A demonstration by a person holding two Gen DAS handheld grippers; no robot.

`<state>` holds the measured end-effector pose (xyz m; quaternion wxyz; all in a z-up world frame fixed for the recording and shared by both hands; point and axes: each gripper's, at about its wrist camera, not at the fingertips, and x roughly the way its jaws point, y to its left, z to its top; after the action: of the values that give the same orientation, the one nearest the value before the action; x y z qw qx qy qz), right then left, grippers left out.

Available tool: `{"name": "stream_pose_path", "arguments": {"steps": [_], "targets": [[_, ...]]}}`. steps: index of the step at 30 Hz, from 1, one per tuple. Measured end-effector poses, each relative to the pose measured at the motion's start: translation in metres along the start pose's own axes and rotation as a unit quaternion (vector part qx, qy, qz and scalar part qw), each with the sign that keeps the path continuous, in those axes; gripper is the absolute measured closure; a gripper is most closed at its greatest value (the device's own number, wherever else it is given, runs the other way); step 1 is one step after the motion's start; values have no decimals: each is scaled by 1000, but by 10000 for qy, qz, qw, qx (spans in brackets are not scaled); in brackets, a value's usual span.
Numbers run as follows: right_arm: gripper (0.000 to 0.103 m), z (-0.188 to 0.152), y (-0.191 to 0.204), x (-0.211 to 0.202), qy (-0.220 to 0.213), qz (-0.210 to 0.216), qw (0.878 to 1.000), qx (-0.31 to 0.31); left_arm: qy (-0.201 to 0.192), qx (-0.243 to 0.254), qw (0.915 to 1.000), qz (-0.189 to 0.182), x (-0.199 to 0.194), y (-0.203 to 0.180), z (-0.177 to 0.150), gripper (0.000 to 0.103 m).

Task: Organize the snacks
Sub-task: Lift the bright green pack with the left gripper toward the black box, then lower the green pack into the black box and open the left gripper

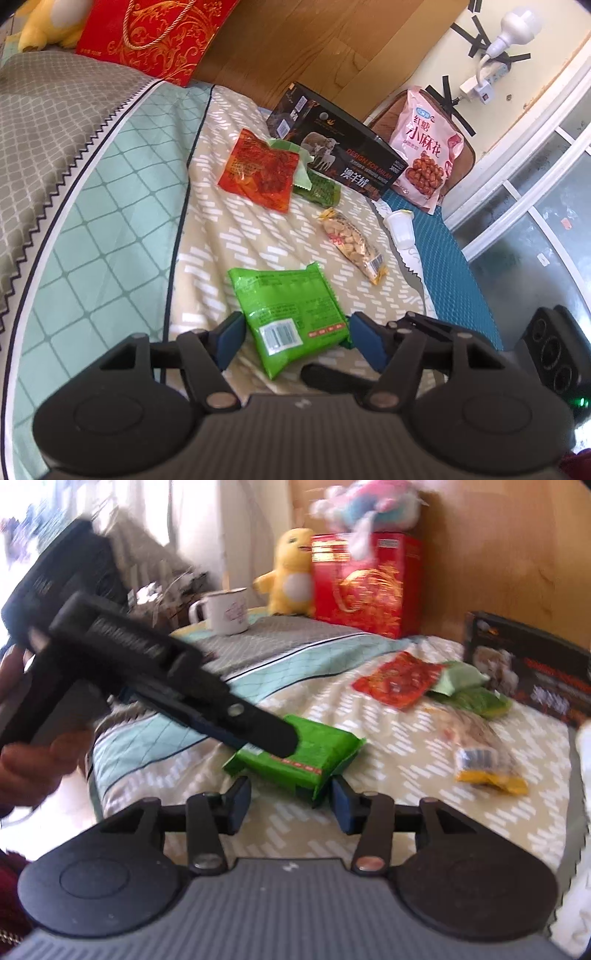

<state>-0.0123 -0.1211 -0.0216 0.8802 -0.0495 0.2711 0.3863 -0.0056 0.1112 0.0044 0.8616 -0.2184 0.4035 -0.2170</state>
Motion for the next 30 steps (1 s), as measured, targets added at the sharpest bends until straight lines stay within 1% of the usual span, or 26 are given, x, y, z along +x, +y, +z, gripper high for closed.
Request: {"name": "stream_pose_path", "arguments": {"steps": [3,11,13,16,17,18,21,26,30], "targets": [[53,-1,-5,-1,-43,2,9997,230,-24,10,9999,-102,2,1,1,36],[52,0,3,1,-2,-121,9999,14,-68,-64,9994,-335,1,9,1,36],[52,0,4,1,6,-155,9999,-39,-68,-46,9994,-344,1,10,1,38],[58,1,7,3,26,-193,9997,-142,-65,29,9994,-343,2,8,1,38],[65,1,7,3,19,-229,9996,-160,-63,53,9994,-344,2,7,1,38],[68,2,7,4,16,-257,9995,-166,-53,66,9993,-355,2,7,1,38],[69,4,6,5,-22,-244,9996,-141,-38,105,9993,-361,2,5,3,39],[69,14,-1,3,-285,-261,9992,-57,-125,150,9990,-395,0,1,19,39],[69,32,-13,1,-528,-368,9979,68,-227,422,9981,-378,5,-12,44,39]]}}
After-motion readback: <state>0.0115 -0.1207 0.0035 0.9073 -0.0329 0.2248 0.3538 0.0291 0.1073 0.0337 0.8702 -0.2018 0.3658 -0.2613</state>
